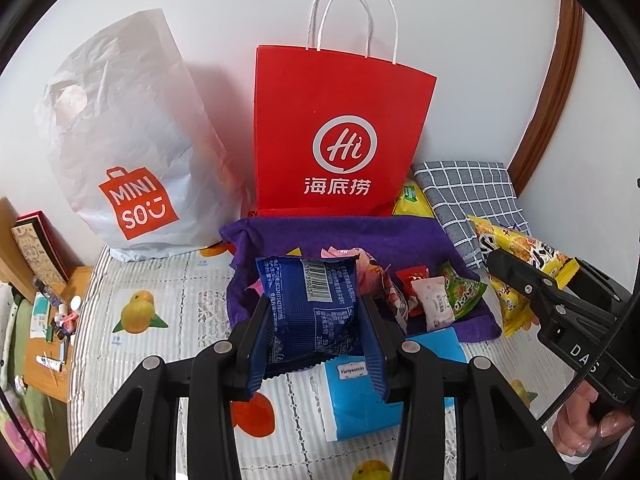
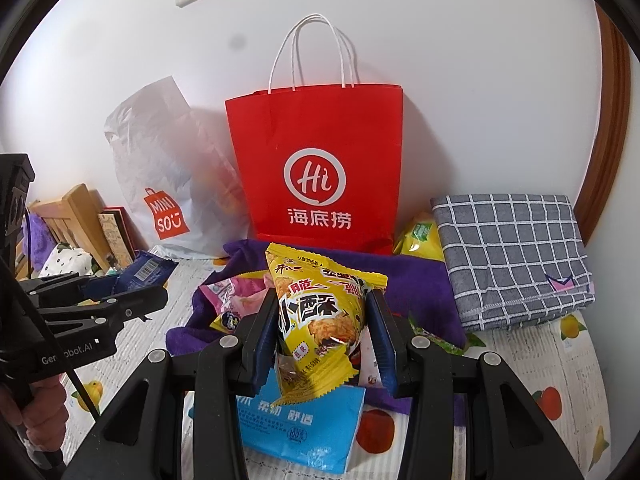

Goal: Organize snacks

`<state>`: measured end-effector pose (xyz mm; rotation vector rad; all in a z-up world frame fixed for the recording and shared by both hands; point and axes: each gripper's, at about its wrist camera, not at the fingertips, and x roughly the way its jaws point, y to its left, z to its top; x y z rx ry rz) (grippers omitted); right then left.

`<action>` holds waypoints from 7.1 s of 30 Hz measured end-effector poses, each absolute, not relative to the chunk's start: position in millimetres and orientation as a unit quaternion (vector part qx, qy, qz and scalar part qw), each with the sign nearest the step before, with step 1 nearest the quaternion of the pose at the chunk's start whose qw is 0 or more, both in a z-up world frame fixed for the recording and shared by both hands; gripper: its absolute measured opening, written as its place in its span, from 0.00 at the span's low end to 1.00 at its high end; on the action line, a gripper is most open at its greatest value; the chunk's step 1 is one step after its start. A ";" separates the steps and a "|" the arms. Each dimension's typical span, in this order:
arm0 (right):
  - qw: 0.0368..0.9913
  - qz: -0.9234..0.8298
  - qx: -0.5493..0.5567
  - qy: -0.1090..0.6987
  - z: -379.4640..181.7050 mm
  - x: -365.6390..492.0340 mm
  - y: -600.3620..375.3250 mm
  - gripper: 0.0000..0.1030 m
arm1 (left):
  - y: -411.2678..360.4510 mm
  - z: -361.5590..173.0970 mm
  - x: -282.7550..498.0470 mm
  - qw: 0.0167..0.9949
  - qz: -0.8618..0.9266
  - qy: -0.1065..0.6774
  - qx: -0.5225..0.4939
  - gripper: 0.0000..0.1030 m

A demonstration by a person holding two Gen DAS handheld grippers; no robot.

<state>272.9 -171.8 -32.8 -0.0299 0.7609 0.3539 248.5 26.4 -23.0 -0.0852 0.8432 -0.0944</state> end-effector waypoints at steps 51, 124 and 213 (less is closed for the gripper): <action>0.880 0.174 0.009 0.443 -109.3 373.8 -191.6 0.41 | 12.8 -65.2 342.1 0.888 -0.057 0.454 -0.042 0.38; 0.886 0.148 -0.026 0.439 -61.8 309.1 -179.4 0.62 | 14.3 -45.1 287.4 0.886 -0.072 0.453 -0.067 0.69; 0.939 0.042 0.009 0.341 27.1 12.9 -249.7 0.94 | -27.9 36.7 -0.6 0.951 -0.004 0.310 -0.020 0.98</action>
